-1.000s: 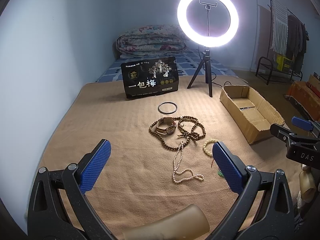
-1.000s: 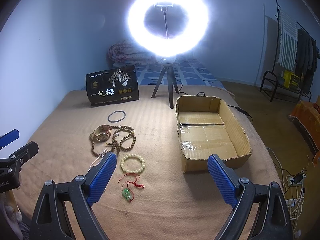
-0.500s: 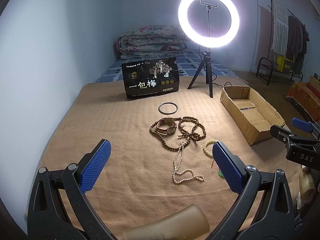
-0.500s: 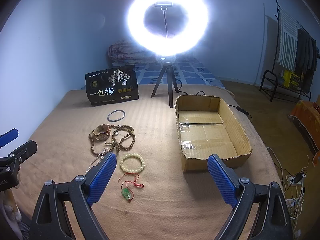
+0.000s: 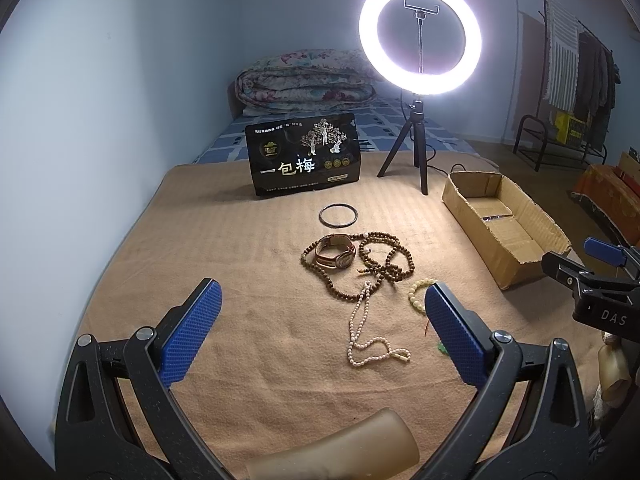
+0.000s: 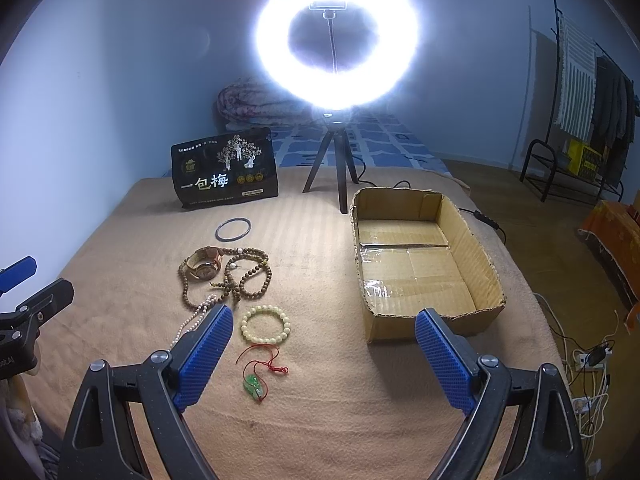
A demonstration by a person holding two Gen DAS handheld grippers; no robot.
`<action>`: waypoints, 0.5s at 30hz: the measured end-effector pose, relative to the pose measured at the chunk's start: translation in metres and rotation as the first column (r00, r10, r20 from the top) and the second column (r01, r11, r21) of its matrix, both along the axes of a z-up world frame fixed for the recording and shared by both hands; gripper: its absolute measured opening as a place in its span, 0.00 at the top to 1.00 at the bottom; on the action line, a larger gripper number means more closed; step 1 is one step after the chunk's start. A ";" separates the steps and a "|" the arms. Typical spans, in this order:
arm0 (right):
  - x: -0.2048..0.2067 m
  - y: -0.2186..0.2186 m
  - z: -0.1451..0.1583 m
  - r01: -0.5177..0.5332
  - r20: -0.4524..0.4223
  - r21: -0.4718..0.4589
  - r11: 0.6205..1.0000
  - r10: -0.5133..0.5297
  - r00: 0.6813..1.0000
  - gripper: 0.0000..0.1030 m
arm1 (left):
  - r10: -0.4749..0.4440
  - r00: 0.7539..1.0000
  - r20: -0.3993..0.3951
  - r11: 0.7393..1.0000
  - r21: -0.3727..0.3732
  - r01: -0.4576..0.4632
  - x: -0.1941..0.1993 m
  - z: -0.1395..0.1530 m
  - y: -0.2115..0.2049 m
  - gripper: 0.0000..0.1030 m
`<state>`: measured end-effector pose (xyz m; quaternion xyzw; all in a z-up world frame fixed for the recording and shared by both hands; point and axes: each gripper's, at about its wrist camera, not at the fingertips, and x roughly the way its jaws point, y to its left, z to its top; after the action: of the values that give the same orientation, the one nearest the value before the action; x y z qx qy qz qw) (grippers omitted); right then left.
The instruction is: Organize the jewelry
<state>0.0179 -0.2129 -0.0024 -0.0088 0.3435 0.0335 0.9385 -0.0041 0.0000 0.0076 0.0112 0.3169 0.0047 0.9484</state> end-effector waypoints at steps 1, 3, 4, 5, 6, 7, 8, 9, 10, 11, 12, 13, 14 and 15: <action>-0.001 0.000 0.000 -0.001 0.000 0.000 1.000 0.001 1.000 0.09 | 0.001 1.000 -0.001 1.000 0.000 -0.001 0.000 0.000 0.000 0.00; -0.001 0.001 -0.001 -0.005 -0.002 0.000 1.000 0.005 1.000 0.09 | -0.001 1.000 -0.001 1.000 -0.001 0.001 -0.001 0.000 0.000 0.00; -0.001 0.001 -0.001 -0.006 -0.002 -0.001 1.000 0.006 1.000 0.09 | -0.001 1.000 0.000 1.000 0.000 0.001 0.000 0.000 0.000 0.00; -0.001 0.001 -0.002 -0.007 -0.003 -0.002 1.000 0.007 1.000 0.09 | -0.001 1.000 0.000 1.000 0.000 0.001 0.000 0.000 0.000 0.00; -0.001 0.001 -0.002 -0.008 -0.004 -0.002 1.000 0.008 1.000 0.09 | -0.001 1.000 0.000 1.000 0.001 0.001 0.000 0.000 0.000 0.00; -0.001 0.001 -0.002 -0.008 -0.005 -0.001 1.000 0.008 1.000 0.09 | -0.001 1.000 0.000 1.000 -0.001 0.001 0.000 0.000 0.000 0.00; -0.001 0.001 -0.002 -0.007 -0.005 -0.001 1.000 0.007 1.000 0.09 | 0.000 1.000 -0.001 1.000 -0.001 0.000 0.000 0.000 0.000 0.00; 0.000 0.002 -0.002 -0.007 -0.007 -0.001 1.000 0.007 1.000 0.09 | 0.000 1.000 -0.001 1.000 -0.001 0.000 0.000 0.000 0.000 0.00; 0.000 0.001 -0.002 -0.009 -0.006 -0.001 1.000 0.009 1.000 0.09 | 0.000 1.000 -0.001 1.000 -0.001 0.000 0.000 0.000 0.000 0.00; -0.001 0.001 -0.002 -0.009 -0.007 0.000 1.000 0.009 1.000 0.09 | -0.001 1.000 -0.001 1.000 0.000 0.001 0.000 0.000 0.000 0.00; 0.000 0.002 -0.002 -0.010 -0.009 0.000 1.000 0.010 1.000 0.09 | 0.000 1.000 0.000 1.000 0.000 0.000 0.000 -0.001 0.000 0.00; 0.001 0.002 -0.002 -0.013 -0.010 -0.002 1.000 0.013 1.000 0.09 | 0.000 1.000 -0.002 1.000 0.000 0.000 -0.001 0.000 0.000 0.00; 0.000 0.002 -0.002 -0.016 -0.010 -0.003 1.000 0.016 1.000 0.09 | 0.000 1.000 -0.002 1.000 -0.001 0.000 0.000 0.000 0.001 0.00; 0.001 0.003 -0.003 -0.023 -0.014 -0.003 1.000 0.023 1.000 0.09 | 0.000 1.000 -0.004 1.000 -0.001 0.000 0.000 -0.001 0.002 0.00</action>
<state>0.0193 -0.2096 -0.0049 -0.0140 0.3500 0.0439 0.9356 -0.0040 0.0018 0.0071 0.0108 0.3190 0.0046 0.9477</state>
